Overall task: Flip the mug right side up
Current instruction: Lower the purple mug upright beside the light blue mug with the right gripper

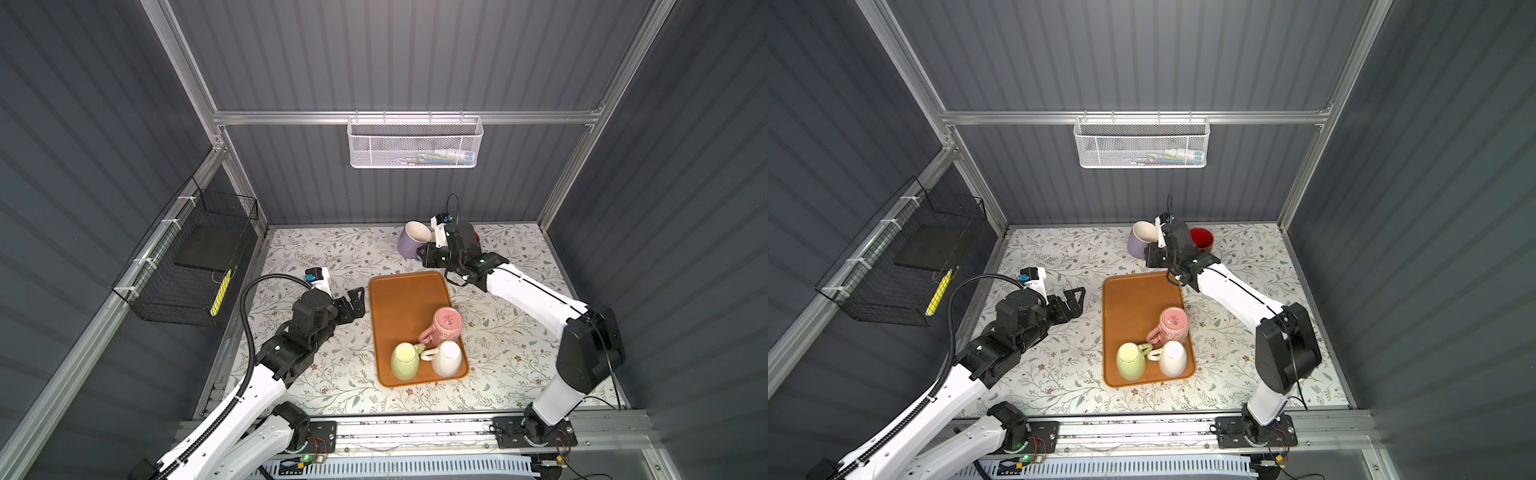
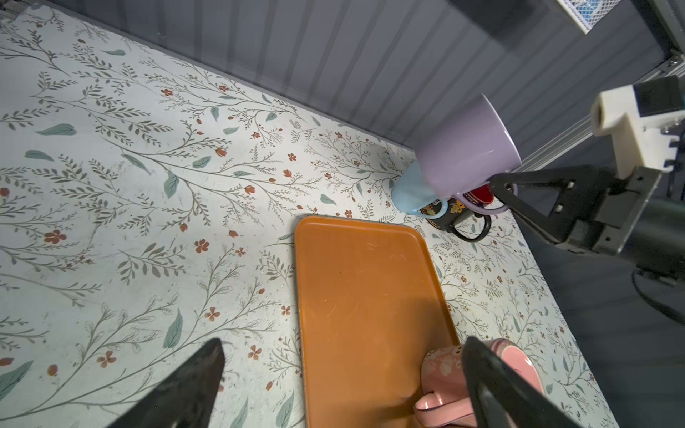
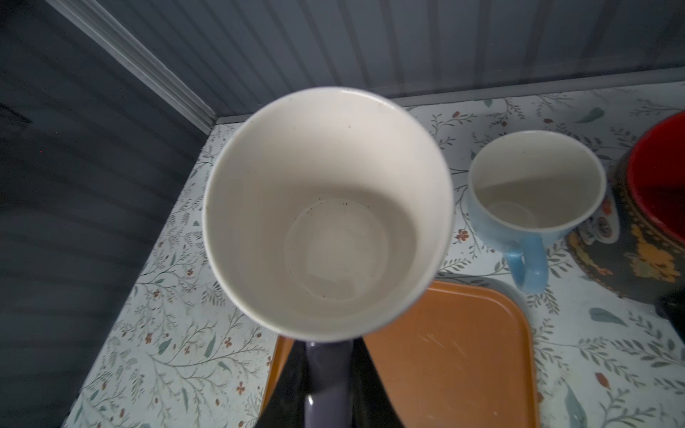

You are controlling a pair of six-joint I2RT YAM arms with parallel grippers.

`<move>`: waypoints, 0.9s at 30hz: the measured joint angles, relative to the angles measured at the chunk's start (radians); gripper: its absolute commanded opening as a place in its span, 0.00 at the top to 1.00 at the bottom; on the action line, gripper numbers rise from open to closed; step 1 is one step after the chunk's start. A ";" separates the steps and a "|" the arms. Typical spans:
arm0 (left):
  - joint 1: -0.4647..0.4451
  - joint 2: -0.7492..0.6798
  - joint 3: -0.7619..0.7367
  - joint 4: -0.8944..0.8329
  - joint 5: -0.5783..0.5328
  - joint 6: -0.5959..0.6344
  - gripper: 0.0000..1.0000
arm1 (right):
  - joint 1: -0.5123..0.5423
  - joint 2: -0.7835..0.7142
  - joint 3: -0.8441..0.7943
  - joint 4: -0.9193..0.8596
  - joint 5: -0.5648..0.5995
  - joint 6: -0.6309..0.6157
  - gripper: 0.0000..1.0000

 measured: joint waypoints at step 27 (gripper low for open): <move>0.000 -0.016 -0.187 0.013 0.006 -0.025 0.00 | 0.061 0.413 0.338 -0.117 0.287 -0.076 1.00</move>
